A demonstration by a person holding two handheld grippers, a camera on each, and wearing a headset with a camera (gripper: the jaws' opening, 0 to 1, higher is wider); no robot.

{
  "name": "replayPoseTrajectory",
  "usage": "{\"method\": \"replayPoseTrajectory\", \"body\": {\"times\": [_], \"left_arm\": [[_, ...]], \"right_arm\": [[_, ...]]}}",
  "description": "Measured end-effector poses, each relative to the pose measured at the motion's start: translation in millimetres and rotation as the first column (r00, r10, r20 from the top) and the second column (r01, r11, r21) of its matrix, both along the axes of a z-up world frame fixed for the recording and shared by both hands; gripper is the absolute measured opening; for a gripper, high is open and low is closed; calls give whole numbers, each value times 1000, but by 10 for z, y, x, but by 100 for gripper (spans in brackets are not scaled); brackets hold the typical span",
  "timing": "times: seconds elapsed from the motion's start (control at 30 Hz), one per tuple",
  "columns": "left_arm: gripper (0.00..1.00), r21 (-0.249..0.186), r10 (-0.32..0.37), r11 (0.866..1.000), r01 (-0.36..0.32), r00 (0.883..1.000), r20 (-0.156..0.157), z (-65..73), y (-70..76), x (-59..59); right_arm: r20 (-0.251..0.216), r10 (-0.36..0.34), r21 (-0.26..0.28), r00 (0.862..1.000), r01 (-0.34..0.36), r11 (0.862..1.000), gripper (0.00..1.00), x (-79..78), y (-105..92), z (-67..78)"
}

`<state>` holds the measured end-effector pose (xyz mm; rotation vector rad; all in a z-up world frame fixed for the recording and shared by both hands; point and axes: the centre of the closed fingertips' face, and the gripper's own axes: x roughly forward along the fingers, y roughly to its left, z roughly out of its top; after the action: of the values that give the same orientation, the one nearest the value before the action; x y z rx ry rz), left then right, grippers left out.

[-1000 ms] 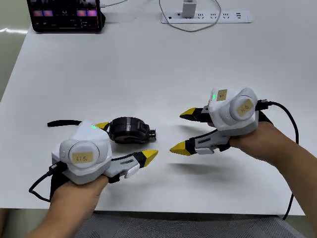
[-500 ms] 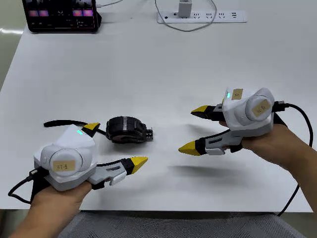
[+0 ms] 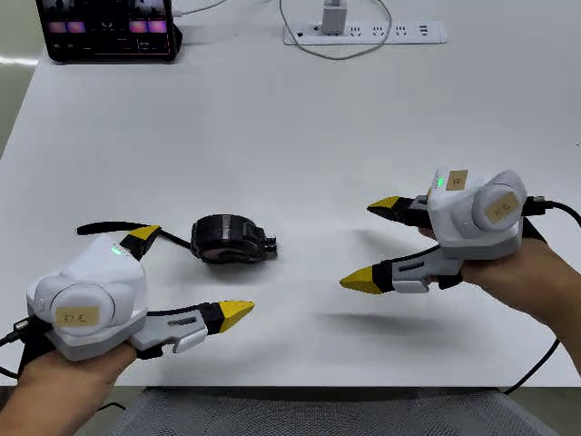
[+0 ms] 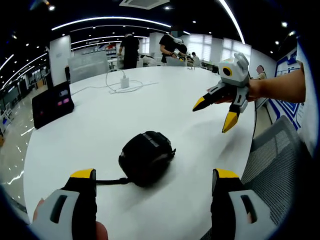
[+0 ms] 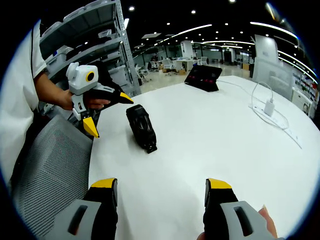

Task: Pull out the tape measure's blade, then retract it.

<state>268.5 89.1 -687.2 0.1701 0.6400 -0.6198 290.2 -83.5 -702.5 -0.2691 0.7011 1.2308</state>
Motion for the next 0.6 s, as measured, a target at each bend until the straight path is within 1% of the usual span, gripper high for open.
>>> {"method": "replayPoseTrajectory", "body": {"times": [0.03,0.1,0.23,0.3,0.37,0.47,0.5,0.6], "left_arm": [[94,-2,1,1000,-1,1000,-5,-1,9,-8],[95,-2,4,1000,-4,1000,-1,8,13,-14],[96,15,1,1000,-1,1000,0,11,44,-34],[97,10,-3,1000,3,1000,-1,30,50,-49],[98,8,1,1000,-1,1000,-10,30,75,-62],[99,0,0,1000,0,1000,-7,51,117,-69],[99,6,-4,1000,4,1000,-9,46,124,-76],[99,-2,-14,1000,14,1000,-13,56,126,-102]], "right_arm": [[-10,-5,1,1000,5,1000,70,-10,-14,-6],[-10,-10,2,1000,10,1000,71,-19,-31,-12],[-9,-14,-9,1000,14,1000,73,-48,-81,-17],[-8,-19,-8,1000,19,1000,73,-59,-103,-1],[-3,-26,-9,1000,26,1000,76,-58,-128,1],[0,-37,-11,999,37,999,77,-58,-166,4],[3,-40,-11,999,40,999,78,-58,-174,7],[-1,-43,-9,999,42,999,79,-84,-191,17]]}}
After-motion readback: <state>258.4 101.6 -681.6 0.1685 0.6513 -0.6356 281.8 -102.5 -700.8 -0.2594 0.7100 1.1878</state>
